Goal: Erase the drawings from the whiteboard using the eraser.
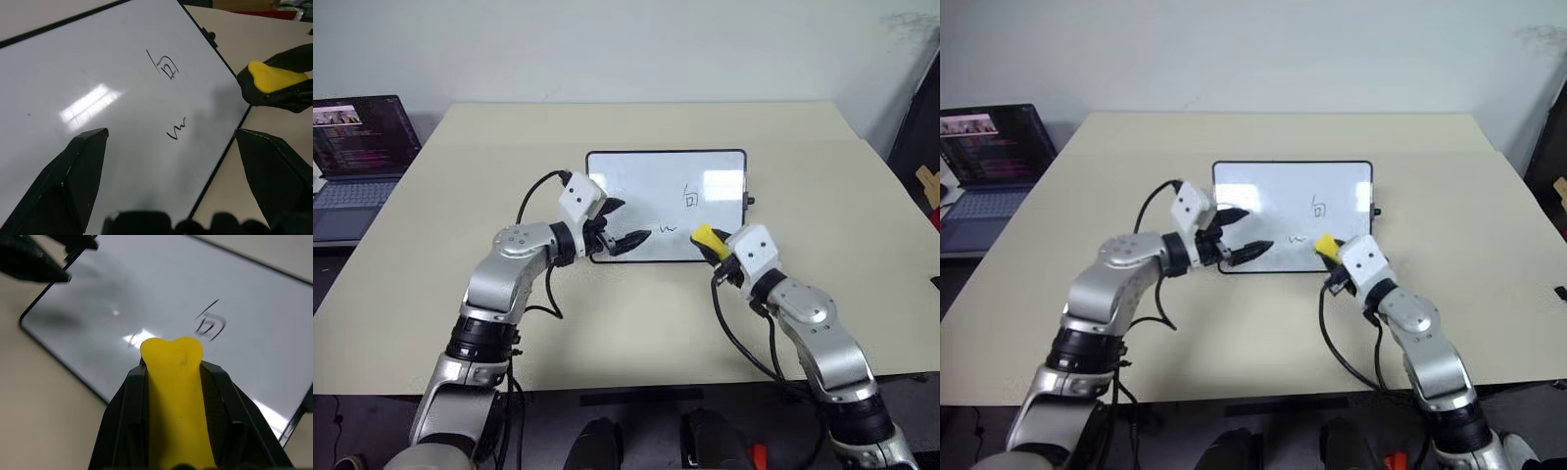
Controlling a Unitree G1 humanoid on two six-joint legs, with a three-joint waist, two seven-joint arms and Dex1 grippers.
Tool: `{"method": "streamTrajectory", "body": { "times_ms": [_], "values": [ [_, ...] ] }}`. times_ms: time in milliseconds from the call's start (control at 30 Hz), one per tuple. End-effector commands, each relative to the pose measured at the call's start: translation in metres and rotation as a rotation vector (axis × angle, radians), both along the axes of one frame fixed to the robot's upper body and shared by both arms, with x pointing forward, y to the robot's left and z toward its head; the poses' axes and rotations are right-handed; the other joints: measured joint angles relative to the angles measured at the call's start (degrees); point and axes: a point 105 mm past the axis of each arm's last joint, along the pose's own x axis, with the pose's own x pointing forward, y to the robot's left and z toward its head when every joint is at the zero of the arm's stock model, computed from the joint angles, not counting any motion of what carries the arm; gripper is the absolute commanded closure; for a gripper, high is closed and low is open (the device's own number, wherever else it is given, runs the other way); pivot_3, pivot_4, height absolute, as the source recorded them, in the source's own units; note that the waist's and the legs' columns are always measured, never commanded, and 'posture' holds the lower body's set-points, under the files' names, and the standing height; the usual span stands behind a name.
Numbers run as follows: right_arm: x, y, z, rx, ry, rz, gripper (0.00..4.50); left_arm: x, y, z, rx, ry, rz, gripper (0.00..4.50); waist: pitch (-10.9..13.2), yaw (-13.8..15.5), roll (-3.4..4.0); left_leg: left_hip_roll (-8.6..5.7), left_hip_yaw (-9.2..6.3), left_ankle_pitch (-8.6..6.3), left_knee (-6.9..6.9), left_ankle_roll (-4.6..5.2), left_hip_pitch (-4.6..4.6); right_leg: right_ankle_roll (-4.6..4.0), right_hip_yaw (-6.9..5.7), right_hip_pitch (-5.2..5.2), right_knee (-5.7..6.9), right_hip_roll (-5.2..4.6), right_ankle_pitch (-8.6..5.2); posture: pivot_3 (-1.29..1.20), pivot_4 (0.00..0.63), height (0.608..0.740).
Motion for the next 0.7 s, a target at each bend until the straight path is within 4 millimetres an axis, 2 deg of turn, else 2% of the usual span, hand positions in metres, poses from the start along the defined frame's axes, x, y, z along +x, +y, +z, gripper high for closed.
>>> {"method": "streamTrajectory", "body": {
  "times_ms": [33,233,333,433,467,700],
  "values": [
    [0.016,-0.005,0.031,0.032,-0.133,-0.065,3.38,0.009,-0.002,0.016,-0.012,-0.061,0.025,0.0,0.0,0.0,0.0,0.0,-0.01,0.0,0.0,0.0,0.0,0.0,0.0,0.0,0.0,0.0,0.0,0.0,0.15,0.74],
    [0.058,0.006,0.05,-0.02,-0.22,-0.131,3.38,0.016,-0.01,0.019,-0.014,-0.065,0.003,0.0,0.0,-0.2,0.0,0.0,0.04,0.05,-0.02,-0.08,-0.02,0.0,0.02,-0.04,-0.02,0.0,0.0,0.0,0.15,0.74],
    [0.075,0.009,0.051,-0.044,-0.224,-0.159,3.38,0.015,-0.012,0.016,-0.007,-0.062,-0.01,0.0,0.0,-0.2,0.0,0.01,0.1,0.12,-0.03,-0.21,-0.03,-0.01,0.06,-0.07,-0.03,0.0,0.0,0.0,0.15,0.74],
    [0.082,0.015,0.047,-0.073,-0.206,-0.15,3.38,0.013,-0.012,0.013,-0.007,-0.058,-0.014,0.0,0.0,-0.1,0.0,0.03,0.1,0.13,-0.05,-0.22,-0.05,-0.01,0.06,-0.09,-0.04,-0.01,0.0,0.0,0.15,0.74],
    [0.083,0.016,0.045,-0.081,-0.197,-0.144,3.38,0.013,-0.012,0.013,-0.007,-0.057,-0.014,0.0,0.0,-0.1,0.0,0.03,0.11,0.13,-0.05,-0.22,-0.07,-0.01,0.07,-0.09,-0.05,-0.01,0.0,0.0,0.15,0.74],
    [0.075,0.026,-0.009,-0.244,-0.045,-0.049,3.38,0.013,-0.009,0.011,-0.016,-0.051,-0.002,0.0,0.0,-0.2,0.01,0.03,0.11,0.08,-0.03,-0.13,-0.01,-0.01,0.07,-0.06,0.01,-0.04,0.0,0.0,0.15,0.74]
  ]
}}
